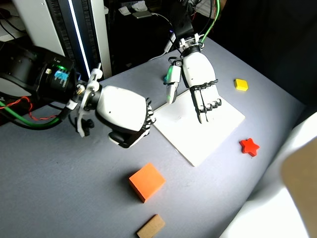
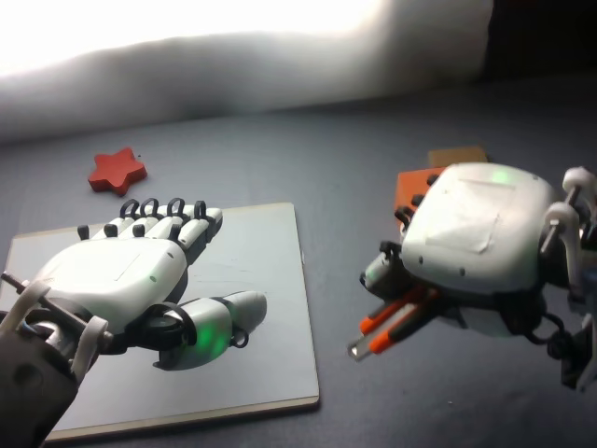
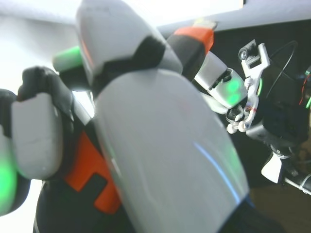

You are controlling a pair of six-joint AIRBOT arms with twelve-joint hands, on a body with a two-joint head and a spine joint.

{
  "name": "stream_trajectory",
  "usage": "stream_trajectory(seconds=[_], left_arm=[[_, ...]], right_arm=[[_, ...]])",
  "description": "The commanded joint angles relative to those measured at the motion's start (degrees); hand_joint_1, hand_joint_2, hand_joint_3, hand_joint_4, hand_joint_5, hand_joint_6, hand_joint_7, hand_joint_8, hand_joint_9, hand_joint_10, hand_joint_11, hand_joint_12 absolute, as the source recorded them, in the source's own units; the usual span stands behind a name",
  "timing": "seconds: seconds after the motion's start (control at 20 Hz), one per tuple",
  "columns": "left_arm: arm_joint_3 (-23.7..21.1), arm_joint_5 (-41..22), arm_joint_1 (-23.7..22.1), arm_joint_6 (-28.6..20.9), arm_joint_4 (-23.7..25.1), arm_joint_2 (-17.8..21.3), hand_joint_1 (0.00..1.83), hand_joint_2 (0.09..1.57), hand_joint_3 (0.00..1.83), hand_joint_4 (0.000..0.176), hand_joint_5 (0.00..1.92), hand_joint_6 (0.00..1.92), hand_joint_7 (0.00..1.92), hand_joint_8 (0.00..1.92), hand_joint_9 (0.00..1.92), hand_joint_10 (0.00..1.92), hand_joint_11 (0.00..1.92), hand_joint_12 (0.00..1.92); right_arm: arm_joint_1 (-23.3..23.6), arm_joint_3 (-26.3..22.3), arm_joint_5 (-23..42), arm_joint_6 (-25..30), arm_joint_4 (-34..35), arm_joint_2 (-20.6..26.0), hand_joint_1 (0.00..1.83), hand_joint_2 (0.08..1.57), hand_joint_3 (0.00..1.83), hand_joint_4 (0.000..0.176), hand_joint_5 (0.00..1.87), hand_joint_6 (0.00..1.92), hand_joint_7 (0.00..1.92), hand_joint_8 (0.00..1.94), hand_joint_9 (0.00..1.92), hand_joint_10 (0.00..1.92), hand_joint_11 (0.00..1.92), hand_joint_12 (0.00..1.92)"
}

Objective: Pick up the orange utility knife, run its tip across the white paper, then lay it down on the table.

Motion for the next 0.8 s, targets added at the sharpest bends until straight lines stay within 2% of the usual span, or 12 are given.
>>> stream_trajectory(seconds=[0.0,0.1,0.35,0.45,0.5,0.55,0.6,0.65,0.7,0.75], left_arm=[[0.31,-4.89,-0.11,-0.27,3.51,0.11,0.0,1.31,0.0,0.0,0.0,0.0,0.0,0.0,0.0,0.0,0.0,0.0],[0.69,-5.1,0.39,-0.32,3.56,0.11,0.0,1.33,0.01,0.0,0.0,0.0,0.0,0.0,0.0,0.0,0.0,0.0],[1.14,-8.18,1.93,-1.42,3.9,0.11,0.0,1.33,0.01,0.0,0.0,0.0,0.0,0.0,0.0,0.0,0.0,0.0],[1.06,-9.56,1.87,-0.74,3.29,0.02,0.0,1.33,0.0,0.0,0.0,0.0,0.0,0.0,0.0,0.0,0.0,0.0],[0.94,-10.57,1.73,-0.14,2.8,-0.12,0.0,1.31,0.0,0.0,0.0,0.0,0.0,0.0,0.0,0.0,0.0,0.0],[0.86,-11.24,1.59,0.28,2.37,-0.3,0.0,1.31,0.0,0.0,0.0,0.0,0.0,0.0,0.0,0.0,0.0,0.0],[0.82,-11.38,1.5,0.55,2.18,-0.37,0.0,1.31,0.0,0.0,0.0,0.0,0.0,0.0,0.0,0.0,0.0,0.0],[0.77,-11.39,1.4,0.95,1.93,-0.44,0.0,1.31,0.0,0.0,0.0,0.0,0.0,0.0,0.0,0.0,0.0,0.0],[0.73,-11.39,1.34,1.22,1.8,-0.57,0.0,1.3,0.0,0.0,0.0,0.0,0.0,0.0,0.0,0.0,0.0,0.0],[0.66,-11.44,1.33,1.31,1.73,-0.62,0.0,1.3,0.0,0.0,0.0,0.0,0.0,0.0,0.0,0.0,0.0,0.0]], right_arm=[[-0.17,-0.18,7.81,-0.16,-0.19,0.26,1.53,1.34,0.0,0.176,1.24,1.92,1.44,1.94,1.58,1.92,1.66,1.92],[-1.77,0.34,9.14,-0.74,-0.2,-0.2,1.5,1.34,0.0,0.176,1.23,1.92,1.4,1.94,1.55,1.92,1.63,1.92],[-6.37,3.16,15.86,-1.46,-0.2,-2.99,1.45,1.33,0.0,0.176,1.13,1.92,1.26,1.94,1.37,1.92,1.4,1.92],[-7.26,3.38,17.1,-1.53,-0.21,-3.49,1.44,1.33,0.0,0.175,1.11,1.92,1.24,1.94,1.35,1.92,1.38,1.92],[-7.58,3.38,17.08,-1.54,-0.24,-3.62,1.17,0.73,1.3,0.0,0.78,1.91,0.96,1.94,1.26,1.92,1.24,1.92],[-7.78,3.36,16.67,-1.52,-0.26,-3.65,1.17,0.7,1.35,0.0,0.77,1.88,0.95,1.94,1.23,1.92,1.2,1.92],[-7.79,3.35,16.12,-1.52,-0.26,-3.62,1.16,0.74,1.27,0.0,0.73,1.85,0.9,1.94,1.14,1.92,1.1,1.92],[-7.87,3.35,15.71,-1.52,-0.26,-3.54,1.13,0.84,1.13,0.0,0.61,1.91,0.83,1.92,1.0,1.92,0.94,1.92],[-8.02,3.35,15.65,-1.52,-0.26,-3.42,1.28,0.87,1.01,0.0,0.55,1.92,0.77,1.81,0.75,1.91,0.74,1.92],[-8.1,3.34,15.65,-1.52,-0.28,-3.34,1.3,0.93,0.88,0.0,0.51,1.92,0.72,1.77,0.66,1.89,0.62,1.92]])
